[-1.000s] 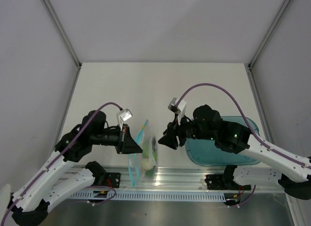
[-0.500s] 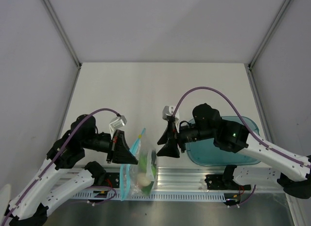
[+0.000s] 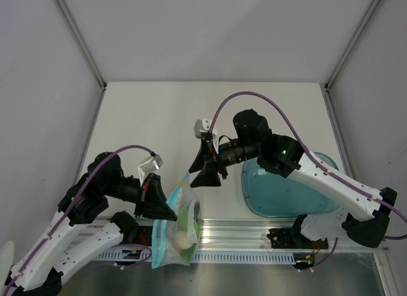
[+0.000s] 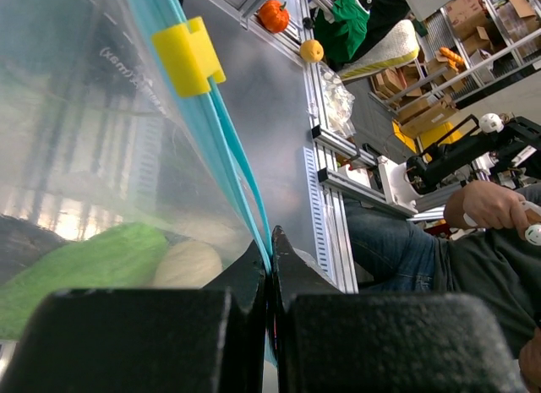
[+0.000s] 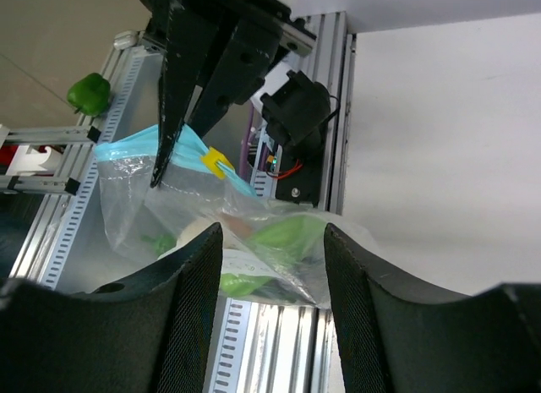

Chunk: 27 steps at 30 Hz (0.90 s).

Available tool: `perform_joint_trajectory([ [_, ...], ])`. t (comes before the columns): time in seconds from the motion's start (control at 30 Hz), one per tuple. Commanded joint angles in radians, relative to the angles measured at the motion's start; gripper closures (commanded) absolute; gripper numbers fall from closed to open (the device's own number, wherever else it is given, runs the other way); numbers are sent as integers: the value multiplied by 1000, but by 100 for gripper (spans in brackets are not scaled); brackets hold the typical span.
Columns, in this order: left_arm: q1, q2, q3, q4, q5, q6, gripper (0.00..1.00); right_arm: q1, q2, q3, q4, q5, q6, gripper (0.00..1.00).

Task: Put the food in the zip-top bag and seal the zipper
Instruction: Zip the zipper food storage bag at the center of the board.

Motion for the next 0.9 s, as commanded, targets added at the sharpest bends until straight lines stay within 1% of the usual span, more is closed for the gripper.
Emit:
perform_joint_trajectory([
  [0.0, -5, -9, 26, 23, 42, -7, 99, -24, 28, 89, 6, -157, -57, 46],
  [0.13, -3, -12, 26, 14, 50, -1, 99, -30, 61, 126, -8, -234, -77, 42],
  [0.2, -5, -12, 21, 12, 55, 2, 100, -32, 79, 139, -2, -258, -79, 42],
  [0.33, -3, -15, 22, 6, 59, 8, 100, -30, 117, 161, -2, -352, -77, 49],
  [0.37, -3, -15, 22, 6, 59, 10, 100, -30, 120, 159, 1, -361, -76, 49],
  [0.4, -5, -15, 22, 6, 61, 10, 100, -29, 125, 159, 10, -369, -74, 49],
  [0.7, -5, -14, 24, 7, 62, 8, 99, -16, 159, 158, 8, -412, -71, 60],
  [0.73, -5, -14, 24, 7, 62, 10, 99, -10, 162, 156, 13, -419, -66, 64],
  [0.87, -5, -18, 26, 7, 62, 6, 100, 4, 173, 156, 21, -432, -63, 67],
])
